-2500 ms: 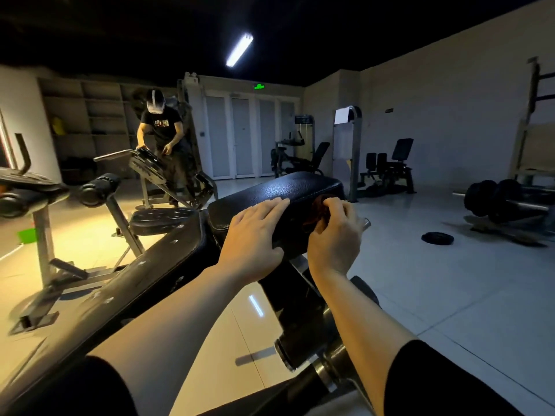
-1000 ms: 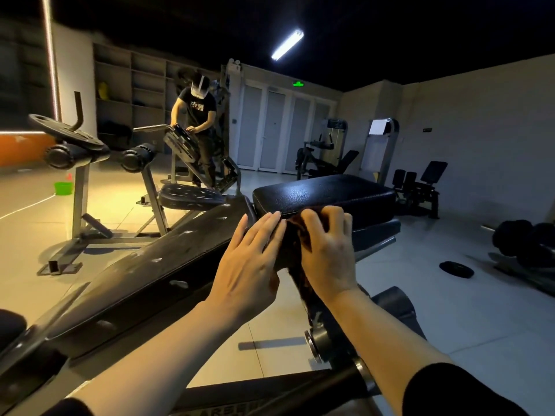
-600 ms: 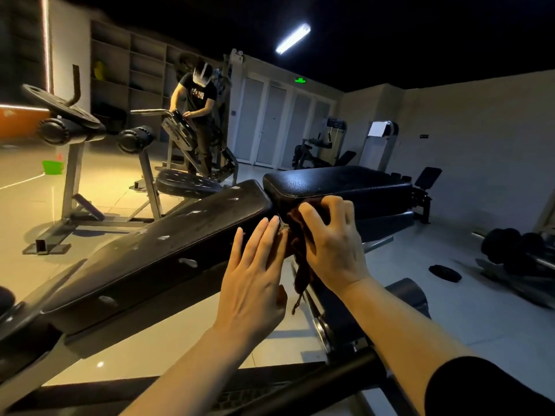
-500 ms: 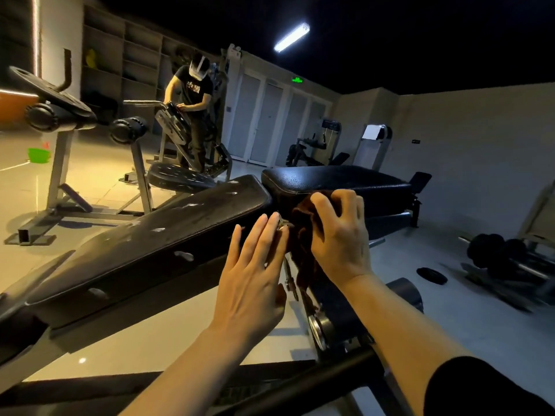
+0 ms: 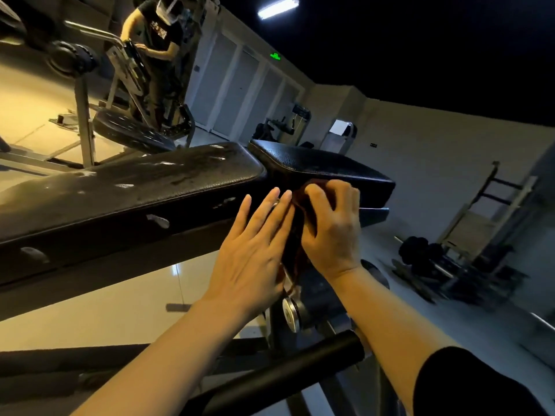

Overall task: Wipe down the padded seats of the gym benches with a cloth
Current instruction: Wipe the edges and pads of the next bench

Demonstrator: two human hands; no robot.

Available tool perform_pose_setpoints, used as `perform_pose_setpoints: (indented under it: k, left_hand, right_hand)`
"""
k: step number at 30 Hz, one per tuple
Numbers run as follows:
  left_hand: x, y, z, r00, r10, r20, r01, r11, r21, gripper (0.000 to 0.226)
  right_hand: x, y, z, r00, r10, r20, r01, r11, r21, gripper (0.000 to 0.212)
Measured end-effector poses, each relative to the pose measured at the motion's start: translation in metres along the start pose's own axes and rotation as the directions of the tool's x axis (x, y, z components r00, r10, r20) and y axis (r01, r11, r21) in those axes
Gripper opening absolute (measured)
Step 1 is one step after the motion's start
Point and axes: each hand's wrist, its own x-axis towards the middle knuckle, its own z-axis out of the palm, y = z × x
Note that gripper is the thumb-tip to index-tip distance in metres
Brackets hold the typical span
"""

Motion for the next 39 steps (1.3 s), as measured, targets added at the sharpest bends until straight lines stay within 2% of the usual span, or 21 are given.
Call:
perform_pose_setpoints:
  k: [2, 6, 7, 12, 14, 17, 19, 23, 25, 28, 31, 36, 39]
  left_hand:
    - [0.002, 0.002, 0.005, 1.0, 0.011, -0.025, -0.011, 1.0, -0.008, 0.073]
    - [0.003, 0.001, 0.012, 1.0, 0.01, 0.007, -0.01, 1.0, 0.019, 0.082]
    - [0.004, 0.001, 0.012, 1.0, 0.006, 0.012, -0.006, 1.0, 0.018, 0.08]
    - [0.005, 0.004, 0.014, 1.0, 0.001, -0.02, -0.001, 1.0, -0.031, 0.077]
    - [0.006, 0.004, 0.015, 1.0, 0.01, -0.021, -0.011, 1.0, -0.016, 0.082]
    - [0.005, 0.002, 0.013, 1.0, 0.014, -0.006, -0.014, 1.0, -0.003, 0.085]
    - [0.004, 0.001, 0.011, 1.0, 0.009, -0.011, -0.009, 1.0, 0.0, 0.085]
    - [0.003, 0.003, 0.015, 1.0, -0.003, -0.013, 0.003, 1.0, -0.017, 0.087]
    - [0.003, 0.003, 0.017, 1.0, -0.006, -0.015, 0.005, 1.0, -0.02, 0.087]
    - [0.003, 0.003, 0.016, 1.0, -0.013, -0.013, 0.013, 1.0, -0.022, 0.09]
    - [0.003, 0.004, 0.014, 1.0, -0.02, -0.006, 0.02, 1.0, -0.022, 0.094]
    - [0.004, 0.005, 0.015, 1.0, -0.02, -0.018, 0.02, 1.0, -0.023, 0.092]
    - [0.006, 0.008, 0.011, 0.999, -0.033, 0.026, 0.034, 0.999, -0.034, 0.091]
  right_hand:
    - [-0.001, -0.004, 0.001, 0.996, -0.063, 0.059, 0.062, 0.998, 0.017, 0.02]
    - [0.003, 0.008, -0.004, 0.967, 0.253, -0.034, -0.254, 0.967, -0.014, 0.024]
    - [0.003, 0.012, -0.005, 0.959, 0.281, -0.047, -0.282, 0.959, -0.024, 0.026]
    - [0.003, 0.004, 0.0, 0.999, 0.047, 0.005, -0.047, 0.999, -0.013, 0.024]
    - [0.005, 0.007, 0.002, 0.998, 0.064, 0.002, -0.064, 0.998, -0.009, 0.025]
    - [0.006, 0.009, 0.003, 0.98, 0.196, -0.03, -0.196, 0.981, -0.003, 0.03]
    - [0.006, 0.008, 0.002, 0.974, 0.224, -0.038, -0.225, 0.974, 0.0, 0.03]
    - [0.002, 0.006, 0.001, 0.998, 0.061, 0.004, -0.061, 0.998, -0.007, 0.023]
    - [0.003, 0.005, 0.003, 0.999, 0.049, 0.011, -0.05, 0.999, 0.018, 0.025]
    - [0.006, 0.01, 0.006, 0.977, 0.208, -0.051, -0.202, 0.974, 0.104, 0.031]
    - [0.004, 0.018, 0.005, 0.942, 0.328, -0.071, -0.32, 0.942, 0.106, 0.032]
    - [0.003, 0.008, 0.001, 0.992, 0.125, -0.024, -0.123, 0.99, 0.063, 0.031]
    - [0.004, 0.012, 0.003, 0.99, 0.138, -0.034, -0.136, 0.989, 0.062, 0.037]
